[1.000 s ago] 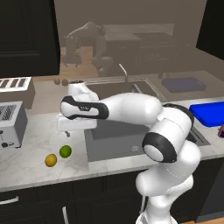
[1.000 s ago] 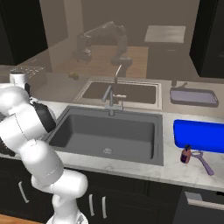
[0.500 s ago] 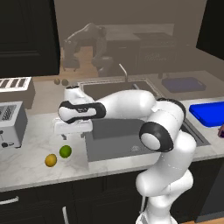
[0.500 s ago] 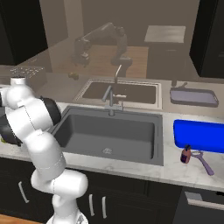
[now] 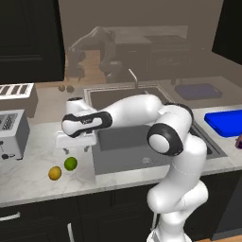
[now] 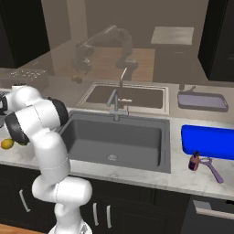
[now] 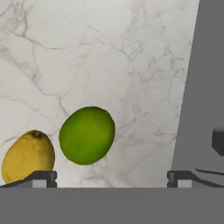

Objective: Pick up all produce items and place them in the sink. Turn on the sink faucet to wash them. Then turn the sink off and put them in the tray.

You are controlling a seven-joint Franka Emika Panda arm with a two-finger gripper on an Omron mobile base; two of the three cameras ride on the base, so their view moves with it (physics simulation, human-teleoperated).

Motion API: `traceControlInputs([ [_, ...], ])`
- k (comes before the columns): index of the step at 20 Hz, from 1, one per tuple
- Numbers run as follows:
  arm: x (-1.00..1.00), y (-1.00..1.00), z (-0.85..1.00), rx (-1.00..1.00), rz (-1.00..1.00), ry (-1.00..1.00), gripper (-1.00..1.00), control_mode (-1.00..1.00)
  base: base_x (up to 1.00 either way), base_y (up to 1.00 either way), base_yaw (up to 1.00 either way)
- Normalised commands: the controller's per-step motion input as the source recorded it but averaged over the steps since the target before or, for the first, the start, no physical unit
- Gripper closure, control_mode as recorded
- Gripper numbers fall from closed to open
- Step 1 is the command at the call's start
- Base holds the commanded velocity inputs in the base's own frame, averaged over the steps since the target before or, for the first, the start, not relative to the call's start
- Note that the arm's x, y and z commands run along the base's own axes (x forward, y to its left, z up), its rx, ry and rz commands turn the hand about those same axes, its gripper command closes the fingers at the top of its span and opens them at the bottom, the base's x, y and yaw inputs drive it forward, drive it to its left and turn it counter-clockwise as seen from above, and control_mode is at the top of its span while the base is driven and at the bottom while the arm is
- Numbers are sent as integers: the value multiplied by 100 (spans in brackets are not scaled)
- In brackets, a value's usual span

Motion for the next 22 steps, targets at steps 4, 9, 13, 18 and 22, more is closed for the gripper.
traceControlInputs([
  [4, 16, 11, -19, 0, 0, 0, -100, -100, 0, 0, 0],
  [9, 6, 6, -16, 0, 0, 0, -100, -100, 0, 0, 0],
  [13, 0, 2, -14, 0, 0, 0, -100, -100, 0, 0, 0],
  [18, 0, 0, -10, 0, -1, 0, -100, -100, 0, 0, 0],
  [22, 0, 0, -10, 0, -2, 0, -100, -100, 0, 0, 0],
])
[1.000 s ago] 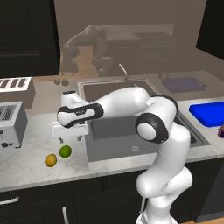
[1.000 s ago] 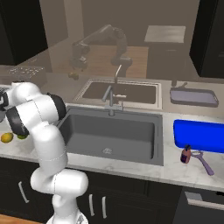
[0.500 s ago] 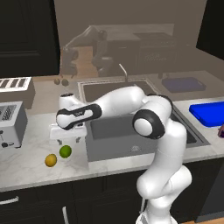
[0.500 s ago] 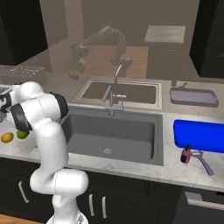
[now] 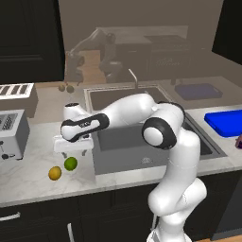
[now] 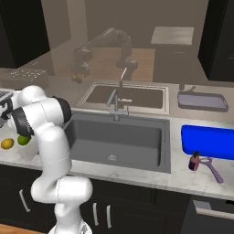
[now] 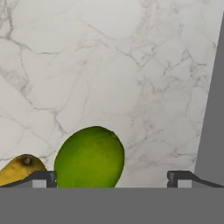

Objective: Pick up all produce items and place them in the sink. Turn on the sink faucet to wash them. Then turn the sink off and put them in the tray.

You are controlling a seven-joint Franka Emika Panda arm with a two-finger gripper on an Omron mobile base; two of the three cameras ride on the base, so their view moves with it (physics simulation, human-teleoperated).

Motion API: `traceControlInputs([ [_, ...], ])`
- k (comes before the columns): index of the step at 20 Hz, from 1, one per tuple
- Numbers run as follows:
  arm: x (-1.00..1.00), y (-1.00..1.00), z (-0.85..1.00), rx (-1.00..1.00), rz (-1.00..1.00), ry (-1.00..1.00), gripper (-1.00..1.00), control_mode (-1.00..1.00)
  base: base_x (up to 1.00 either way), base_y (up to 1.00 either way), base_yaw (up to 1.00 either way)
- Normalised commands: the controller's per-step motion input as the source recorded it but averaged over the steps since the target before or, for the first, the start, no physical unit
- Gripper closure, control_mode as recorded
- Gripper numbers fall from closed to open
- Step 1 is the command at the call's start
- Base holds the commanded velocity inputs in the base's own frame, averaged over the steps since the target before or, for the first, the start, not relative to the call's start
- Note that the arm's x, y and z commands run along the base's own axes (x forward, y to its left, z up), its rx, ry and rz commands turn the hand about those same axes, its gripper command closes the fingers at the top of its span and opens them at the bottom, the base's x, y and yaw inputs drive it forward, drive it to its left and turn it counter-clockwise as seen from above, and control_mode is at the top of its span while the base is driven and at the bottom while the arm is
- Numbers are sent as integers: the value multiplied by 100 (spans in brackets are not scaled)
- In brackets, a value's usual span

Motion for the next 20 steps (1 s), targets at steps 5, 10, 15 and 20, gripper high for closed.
traceControlInputs([
  [5, 0, 1, -12, 0, -3, 0, -100, -100, 0, 0, 0],
  [10, 0, 8, -13, 0, -3, 0, -100, -100, 0, 0, 0],
  [15, -3, 14, -12, 0, -5, 0, -100, -100, 0, 0, 0],
  [20, 0, 16, -11, 0, -6, 0, -100, -100, 0, 0, 0],
])
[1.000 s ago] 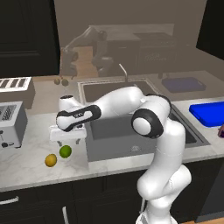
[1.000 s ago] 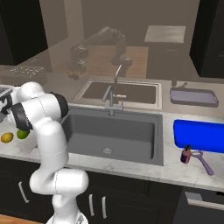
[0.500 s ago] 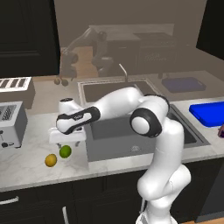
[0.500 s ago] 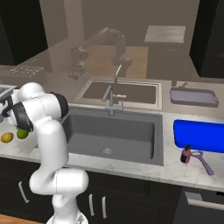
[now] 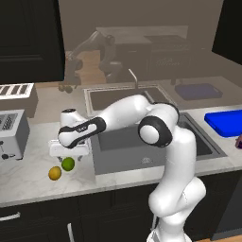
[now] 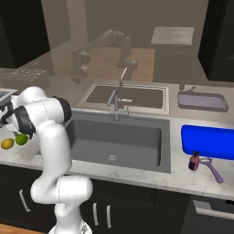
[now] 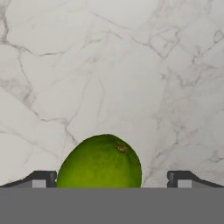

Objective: Pick up all produce items and place them in the sink. Turn on the sink faucet to wash them. Then turn the sink off and put them in the tray.

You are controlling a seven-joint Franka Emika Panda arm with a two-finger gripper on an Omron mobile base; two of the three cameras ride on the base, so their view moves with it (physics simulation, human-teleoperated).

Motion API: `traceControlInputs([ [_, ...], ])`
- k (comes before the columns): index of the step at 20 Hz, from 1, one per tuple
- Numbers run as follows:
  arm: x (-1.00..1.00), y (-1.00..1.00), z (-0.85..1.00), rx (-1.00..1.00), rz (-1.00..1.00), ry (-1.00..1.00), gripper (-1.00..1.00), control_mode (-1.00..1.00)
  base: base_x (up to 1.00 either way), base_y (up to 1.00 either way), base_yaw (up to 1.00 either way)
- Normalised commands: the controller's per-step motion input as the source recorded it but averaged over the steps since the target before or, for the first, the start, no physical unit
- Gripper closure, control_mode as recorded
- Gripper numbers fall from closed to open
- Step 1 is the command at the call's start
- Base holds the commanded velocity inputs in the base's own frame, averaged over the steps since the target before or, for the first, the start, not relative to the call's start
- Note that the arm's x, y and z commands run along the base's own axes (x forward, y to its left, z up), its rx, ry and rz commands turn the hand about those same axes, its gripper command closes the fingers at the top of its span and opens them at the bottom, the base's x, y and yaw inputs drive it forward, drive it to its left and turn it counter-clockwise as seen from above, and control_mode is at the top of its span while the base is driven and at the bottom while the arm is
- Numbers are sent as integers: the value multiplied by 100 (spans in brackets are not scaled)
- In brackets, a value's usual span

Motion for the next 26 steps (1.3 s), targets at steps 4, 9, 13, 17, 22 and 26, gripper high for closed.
traceControlInputs([
  [4, 0, 11, -13, 0, -6, 0, -100, -100, 0, 0, 0],
  [9, -3, 7, -17, 0, -8, 0, -100, -100, 0, 0, 0],
  [13, -7, 0, -17, 0, -9, 0, 100, -100, 0, 0, 0],
  [17, -2, -3, -2, 0, -14, 0, 100, -100, 0, 0, 0],
  [22, 0, -44, 40, 1, -19, -4, 100, -100, 0, 0, 0],
  [26, 0, -70, 68, 3, -16, -4, 100, -100, 0, 0, 0],
])
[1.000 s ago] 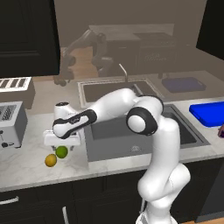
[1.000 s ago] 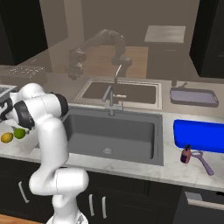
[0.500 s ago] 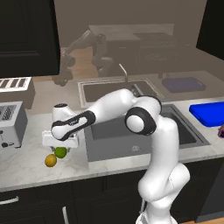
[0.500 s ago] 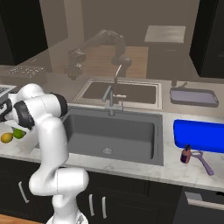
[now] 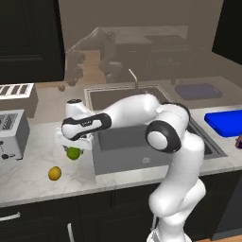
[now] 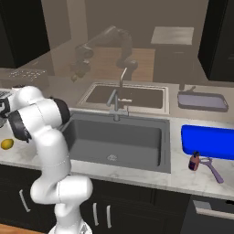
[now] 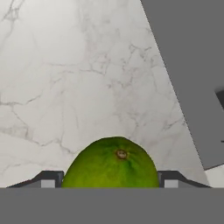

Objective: Pick up all produce items and place them in the sink. Turn on the sink faucet to wash them. Then turn the sink off and put them in the tray.

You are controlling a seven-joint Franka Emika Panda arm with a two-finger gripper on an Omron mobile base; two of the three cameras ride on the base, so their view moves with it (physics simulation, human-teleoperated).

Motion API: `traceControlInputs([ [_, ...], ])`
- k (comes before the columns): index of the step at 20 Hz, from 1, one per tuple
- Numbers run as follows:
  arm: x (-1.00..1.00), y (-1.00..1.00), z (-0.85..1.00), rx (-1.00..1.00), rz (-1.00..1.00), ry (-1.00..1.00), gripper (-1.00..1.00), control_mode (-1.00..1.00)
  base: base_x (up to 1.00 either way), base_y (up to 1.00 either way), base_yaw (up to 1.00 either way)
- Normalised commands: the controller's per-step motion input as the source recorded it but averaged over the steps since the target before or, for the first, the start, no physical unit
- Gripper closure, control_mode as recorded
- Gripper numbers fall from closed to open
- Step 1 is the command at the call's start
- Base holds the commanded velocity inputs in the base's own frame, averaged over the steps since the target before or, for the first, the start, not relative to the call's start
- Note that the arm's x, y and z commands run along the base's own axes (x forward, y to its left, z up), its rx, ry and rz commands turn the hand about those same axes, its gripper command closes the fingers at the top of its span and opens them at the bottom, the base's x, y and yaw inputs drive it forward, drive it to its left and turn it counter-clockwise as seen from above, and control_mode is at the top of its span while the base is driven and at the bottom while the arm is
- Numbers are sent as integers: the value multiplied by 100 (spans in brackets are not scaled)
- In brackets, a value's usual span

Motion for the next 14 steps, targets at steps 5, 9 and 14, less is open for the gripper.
traceControlInputs([
  [5, 0, -88, 54, 0, -11, 0, 100, -100, 0, 0, 0],
  [9, 0, -97, 38, 0, -7, 0, 100, -100, 0, 0, 0],
  [14, 0, -96, 11, 0, -6, 0, 100, -100, 0, 0, 0],
])
